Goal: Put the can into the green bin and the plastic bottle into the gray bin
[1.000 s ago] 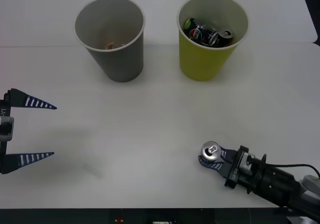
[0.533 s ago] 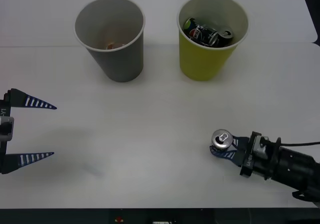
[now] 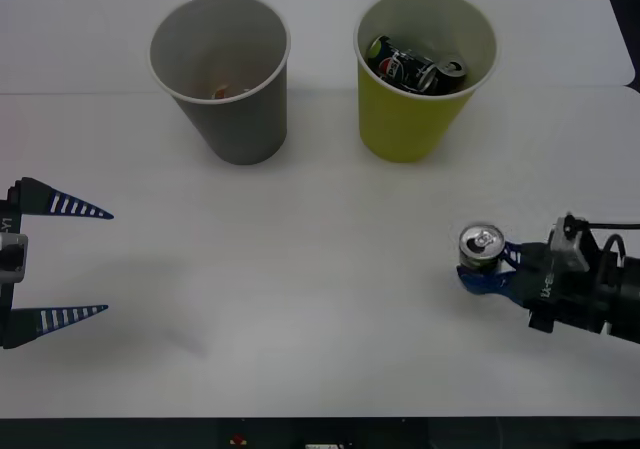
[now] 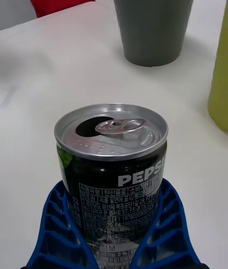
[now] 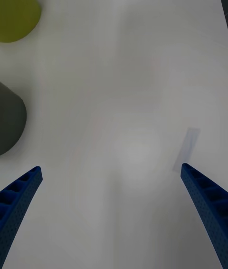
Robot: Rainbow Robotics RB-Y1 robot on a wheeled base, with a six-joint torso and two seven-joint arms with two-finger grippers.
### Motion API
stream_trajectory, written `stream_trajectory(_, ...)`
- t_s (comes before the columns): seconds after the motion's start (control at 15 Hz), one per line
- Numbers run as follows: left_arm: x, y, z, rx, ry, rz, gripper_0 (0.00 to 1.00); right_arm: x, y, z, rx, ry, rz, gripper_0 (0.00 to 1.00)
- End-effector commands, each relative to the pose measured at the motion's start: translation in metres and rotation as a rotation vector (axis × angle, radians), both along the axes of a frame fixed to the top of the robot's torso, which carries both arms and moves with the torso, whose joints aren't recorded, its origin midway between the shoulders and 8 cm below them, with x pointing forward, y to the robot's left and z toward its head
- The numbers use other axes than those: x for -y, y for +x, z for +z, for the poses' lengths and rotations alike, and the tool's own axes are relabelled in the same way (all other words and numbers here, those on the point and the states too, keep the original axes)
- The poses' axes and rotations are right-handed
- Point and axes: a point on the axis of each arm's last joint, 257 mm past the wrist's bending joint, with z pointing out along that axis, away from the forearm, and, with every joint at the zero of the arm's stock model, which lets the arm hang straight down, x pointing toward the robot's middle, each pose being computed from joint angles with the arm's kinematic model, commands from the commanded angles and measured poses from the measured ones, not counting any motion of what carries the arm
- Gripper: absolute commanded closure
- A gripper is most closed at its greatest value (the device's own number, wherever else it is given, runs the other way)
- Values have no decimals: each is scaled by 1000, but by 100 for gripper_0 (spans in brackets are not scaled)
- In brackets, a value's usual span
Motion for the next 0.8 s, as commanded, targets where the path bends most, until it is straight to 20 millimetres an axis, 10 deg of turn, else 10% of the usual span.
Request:
stream_trajectory(0.07,0,0,0,0,0,0,0,8,5,25,-65,33,-55,100)
stream_trajectory(0.8,0,0,0,0,0,0,0,60,22,133,-294,71,-170,100)
